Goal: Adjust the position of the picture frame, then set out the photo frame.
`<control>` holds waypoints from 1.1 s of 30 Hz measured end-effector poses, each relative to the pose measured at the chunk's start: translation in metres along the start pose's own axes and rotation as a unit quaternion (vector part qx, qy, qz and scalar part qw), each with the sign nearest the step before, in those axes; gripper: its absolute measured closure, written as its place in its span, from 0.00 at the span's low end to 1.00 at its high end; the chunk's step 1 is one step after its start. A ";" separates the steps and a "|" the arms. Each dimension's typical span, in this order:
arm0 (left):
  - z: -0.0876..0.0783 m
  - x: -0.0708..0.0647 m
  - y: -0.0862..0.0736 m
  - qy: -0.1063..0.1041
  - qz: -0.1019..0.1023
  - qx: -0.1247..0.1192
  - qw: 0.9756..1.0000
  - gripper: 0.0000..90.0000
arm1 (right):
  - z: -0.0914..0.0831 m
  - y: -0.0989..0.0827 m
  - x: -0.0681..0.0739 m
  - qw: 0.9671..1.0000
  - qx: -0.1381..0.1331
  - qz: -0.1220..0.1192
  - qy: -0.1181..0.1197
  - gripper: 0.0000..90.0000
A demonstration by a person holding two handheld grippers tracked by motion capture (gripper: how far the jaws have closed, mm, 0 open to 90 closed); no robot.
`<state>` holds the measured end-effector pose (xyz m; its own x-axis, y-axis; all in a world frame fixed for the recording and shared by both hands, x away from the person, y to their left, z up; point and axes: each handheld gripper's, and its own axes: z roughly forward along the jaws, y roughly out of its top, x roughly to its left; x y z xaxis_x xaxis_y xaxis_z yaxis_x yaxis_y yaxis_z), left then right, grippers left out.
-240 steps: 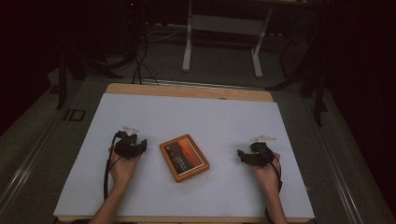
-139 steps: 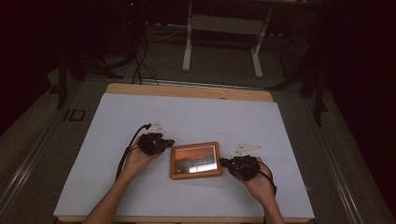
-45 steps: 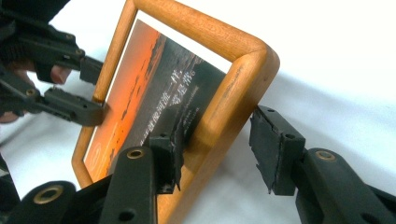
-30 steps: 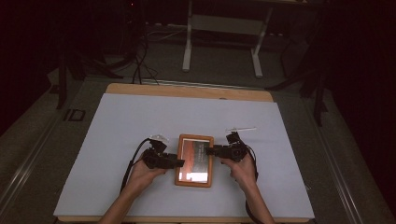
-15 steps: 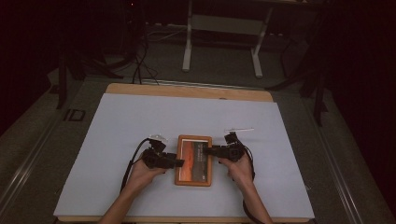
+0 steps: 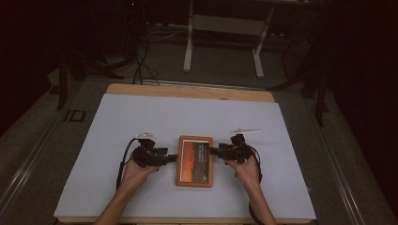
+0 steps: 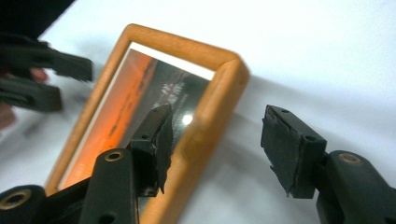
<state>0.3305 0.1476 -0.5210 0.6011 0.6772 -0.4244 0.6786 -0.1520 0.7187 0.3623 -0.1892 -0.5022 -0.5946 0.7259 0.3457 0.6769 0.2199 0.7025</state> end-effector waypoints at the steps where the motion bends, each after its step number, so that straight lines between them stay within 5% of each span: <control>1: -0.002 0.000 0.000 0.007 0.001 -0.007 1.000 0.39 | -0.001 0.000 0.000 1.000 -0.001 -0.005 -0.005 0.48; 7: -0.017 0.000 0.000 0.077 0.005 -0.060 0.995 0.37 | -0.007 0.004 0.007 0.999 -0.003 -0.041 -0.025 0.51; 12: -0.024 -0.001 -0.001 0.099 -0.004 -0.088 0.991 0.37 | -0.009 0.007 0.012 0.998 -0.010 -0.054 -0.033 0.51; 17: -0.029 -0.004 -0.001 0.107 -0.005 -0.105 0.989 0.37 | -0.008 0.011 0.018 0.996 -0.011 -0.069 -0.048 0.51; 24: -0.031 -0.007 -0.004 0.108 -0.002 -0.104 0.989 0.37 | -0.006 0.015 0.024 0.993 -0.013 -0.094 -0.062 0.57; 28: -0.031 -0.008 -0.005 0.104 -0.001 -0.102 0.989 0.37 | 0.001 0.022 0.029 0.992 -0.009 -0.116 -0.053 0.79; 33: -0.031 -0.010 -0.004 0.107 0.006 -0.096 0.990 0.37 | 0.010 0.026 0.035 0.986 -0.010 -0.150 -0.074 0.98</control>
<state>0.3084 0.1641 -0.5028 0.4911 0.8167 -0.3030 0.5661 -0.0348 0.8236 0.3633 -0.1518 -0.4778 -0.6961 0.7174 0.0275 0.4708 0.4273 0.7719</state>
